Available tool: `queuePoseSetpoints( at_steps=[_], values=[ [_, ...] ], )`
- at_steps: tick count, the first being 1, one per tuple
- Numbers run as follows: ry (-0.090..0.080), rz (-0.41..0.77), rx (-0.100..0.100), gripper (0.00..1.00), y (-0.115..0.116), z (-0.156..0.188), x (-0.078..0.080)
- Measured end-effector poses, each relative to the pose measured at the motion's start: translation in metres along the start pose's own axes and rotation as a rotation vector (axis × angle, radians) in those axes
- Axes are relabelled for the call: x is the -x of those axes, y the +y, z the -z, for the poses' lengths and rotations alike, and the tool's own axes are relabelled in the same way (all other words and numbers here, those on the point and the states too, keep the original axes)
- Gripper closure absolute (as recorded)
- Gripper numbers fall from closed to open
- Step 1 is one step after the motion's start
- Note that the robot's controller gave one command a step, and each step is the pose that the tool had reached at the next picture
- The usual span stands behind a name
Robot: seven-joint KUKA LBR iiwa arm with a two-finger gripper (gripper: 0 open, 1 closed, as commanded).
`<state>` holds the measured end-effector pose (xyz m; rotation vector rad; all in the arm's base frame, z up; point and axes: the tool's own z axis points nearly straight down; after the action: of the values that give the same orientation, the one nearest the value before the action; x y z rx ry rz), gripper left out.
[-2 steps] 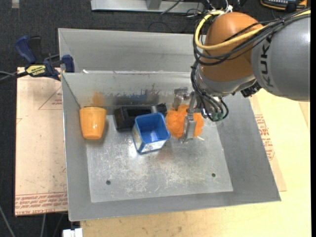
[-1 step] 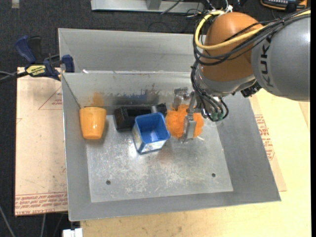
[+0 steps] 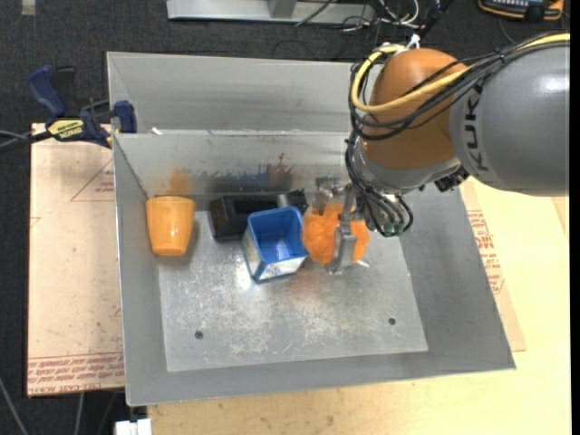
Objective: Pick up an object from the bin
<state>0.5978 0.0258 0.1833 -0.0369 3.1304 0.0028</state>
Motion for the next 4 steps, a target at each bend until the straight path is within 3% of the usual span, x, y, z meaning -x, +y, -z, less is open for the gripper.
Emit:
queuePoseSetpoints(
  at_steps=[1, 2, 3, 4],
  values=[
    [0.025, -0.004, 0.0, 0.0, -0.008, -0.001, -0.004],
    [-0.01, 0.077, -0.001, 0.0, -0.013, -0.012, -0.012],
    [0.017, 0.264, 0.004, 0.0, -0.023, -0.06, -0.024],
    [0.019, 0.291, 0.003, 0.0, -0.025, -0.069, -0.025]
  ],
)
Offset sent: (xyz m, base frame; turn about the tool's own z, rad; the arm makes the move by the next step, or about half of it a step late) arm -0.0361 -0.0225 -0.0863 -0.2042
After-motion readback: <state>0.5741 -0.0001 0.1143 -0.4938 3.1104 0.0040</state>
